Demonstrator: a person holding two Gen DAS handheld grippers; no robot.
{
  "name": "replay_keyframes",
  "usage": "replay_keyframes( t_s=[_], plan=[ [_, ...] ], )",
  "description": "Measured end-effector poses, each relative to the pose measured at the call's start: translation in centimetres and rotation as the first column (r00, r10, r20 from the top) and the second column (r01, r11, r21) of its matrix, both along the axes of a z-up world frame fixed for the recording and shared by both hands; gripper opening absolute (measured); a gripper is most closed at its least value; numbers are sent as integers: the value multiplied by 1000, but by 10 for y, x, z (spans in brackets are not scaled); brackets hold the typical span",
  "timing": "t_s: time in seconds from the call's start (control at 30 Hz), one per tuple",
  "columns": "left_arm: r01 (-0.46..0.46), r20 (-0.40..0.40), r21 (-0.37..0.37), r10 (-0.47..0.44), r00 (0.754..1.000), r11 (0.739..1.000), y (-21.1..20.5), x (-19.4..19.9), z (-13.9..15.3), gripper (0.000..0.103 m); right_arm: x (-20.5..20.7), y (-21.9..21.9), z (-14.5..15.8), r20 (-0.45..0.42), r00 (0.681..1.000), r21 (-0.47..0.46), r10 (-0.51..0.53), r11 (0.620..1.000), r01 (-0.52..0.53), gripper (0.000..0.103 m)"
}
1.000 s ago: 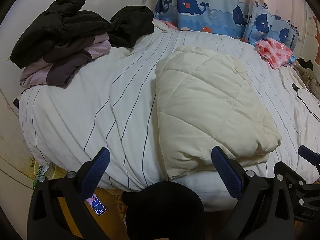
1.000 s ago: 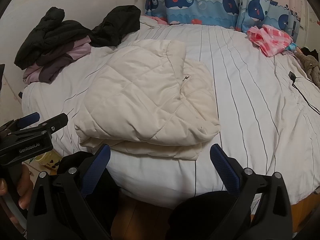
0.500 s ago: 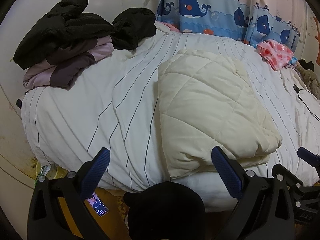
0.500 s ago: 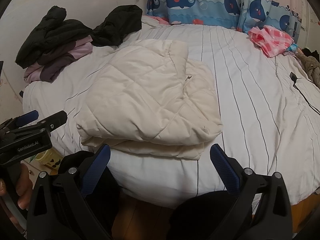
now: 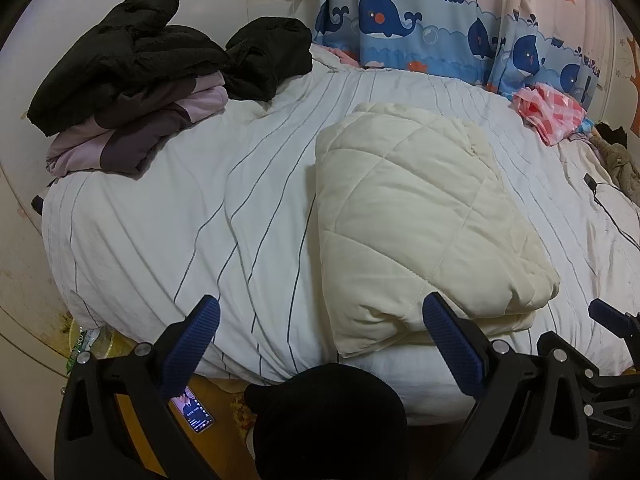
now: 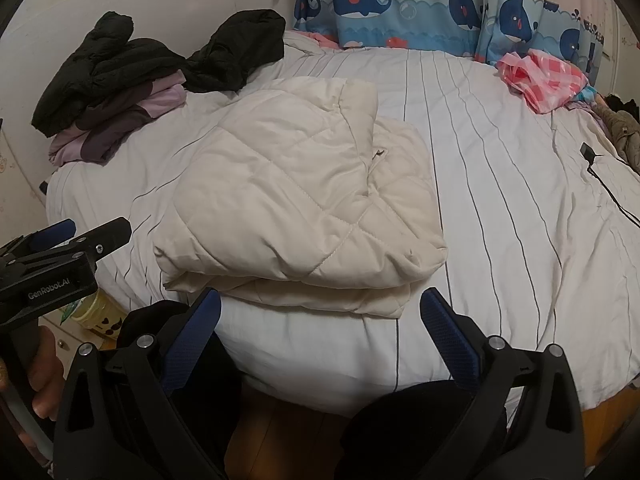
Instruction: Fold large clothes
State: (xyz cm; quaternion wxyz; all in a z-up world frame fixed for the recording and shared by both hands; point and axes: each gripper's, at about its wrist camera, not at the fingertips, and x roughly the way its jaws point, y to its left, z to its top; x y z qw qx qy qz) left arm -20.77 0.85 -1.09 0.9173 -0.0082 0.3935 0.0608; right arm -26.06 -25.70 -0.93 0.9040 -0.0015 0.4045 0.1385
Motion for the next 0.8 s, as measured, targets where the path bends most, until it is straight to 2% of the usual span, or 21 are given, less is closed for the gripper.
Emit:
replay_keyframes(
  t_s=[0.13, 0.33, 0.5, 0.63, 0.8],
  plan=[
    [-6, -11, -7, 5, 1000, 1000, 1, 0, -1, 97, 0, 0, 0, -1, 1000, 0, 1, 1000, -1, 96],
    [13, -16, -104, -14, 1000, 994, 10, -2, -6, 97, -2, 2, -2, -4, 1000, 4, 3, 1000, -3, 96],
    [-21, 23, -25, 22, 999, 999, 8, -5, -1, 97, -2, 2, -2, -2, 1000, 5, 1, 1000, -1, 96],
    [-23, -3, -16, 23, 1000, 1000, 4, -3, -3, 97, -6, 2, 1, 9, 1000, 5, 0, 1000, 0, 96],
    [-20, -1, 13, 20, 1000, 1000, -1, -5, -3, 97, -12, 1, 7, 28, 1000, -1, -2, 1000, 3, 96]
  ],
)
